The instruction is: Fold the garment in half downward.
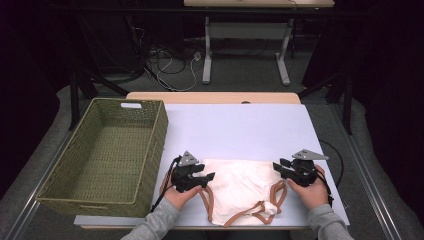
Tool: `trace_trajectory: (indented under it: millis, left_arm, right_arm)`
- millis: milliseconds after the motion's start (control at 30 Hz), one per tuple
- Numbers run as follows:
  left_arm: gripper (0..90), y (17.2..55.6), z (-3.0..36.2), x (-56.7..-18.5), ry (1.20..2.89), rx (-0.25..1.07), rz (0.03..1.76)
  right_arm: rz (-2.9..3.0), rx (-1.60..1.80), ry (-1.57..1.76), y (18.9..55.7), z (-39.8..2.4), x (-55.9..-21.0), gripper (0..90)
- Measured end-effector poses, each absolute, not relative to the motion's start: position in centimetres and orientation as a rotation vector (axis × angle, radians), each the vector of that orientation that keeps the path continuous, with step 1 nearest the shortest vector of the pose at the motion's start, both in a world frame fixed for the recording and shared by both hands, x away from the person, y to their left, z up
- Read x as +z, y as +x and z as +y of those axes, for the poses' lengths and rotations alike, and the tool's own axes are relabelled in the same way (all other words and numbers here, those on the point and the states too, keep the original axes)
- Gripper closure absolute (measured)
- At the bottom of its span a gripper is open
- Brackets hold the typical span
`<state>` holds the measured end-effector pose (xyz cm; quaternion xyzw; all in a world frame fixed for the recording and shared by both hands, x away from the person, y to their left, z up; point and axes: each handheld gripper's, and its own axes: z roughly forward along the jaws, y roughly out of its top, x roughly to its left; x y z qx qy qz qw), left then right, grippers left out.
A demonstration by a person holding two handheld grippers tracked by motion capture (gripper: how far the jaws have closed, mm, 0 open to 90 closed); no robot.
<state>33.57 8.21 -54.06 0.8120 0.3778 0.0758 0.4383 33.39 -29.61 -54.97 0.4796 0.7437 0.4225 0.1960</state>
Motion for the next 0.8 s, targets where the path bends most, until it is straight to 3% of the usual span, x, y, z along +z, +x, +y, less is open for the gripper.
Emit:
trace_trajectory:
  millis: [433, 800]
  left_arm:
    - [35.7, 38.0, 7.8, -55.5, 2.033, 0.26, 1.0]
    - [39.8, 38.8, 7.8, -56.4, 2.053, 0.201, 1.044]
  right_arm:
    - [2.096, 1.157, 1.352, 35.4, -29.7, -55.1, 46.6]
    - [2.131, 1.124, 1.387, 36.1, -30.1, -56.0, 43.5]
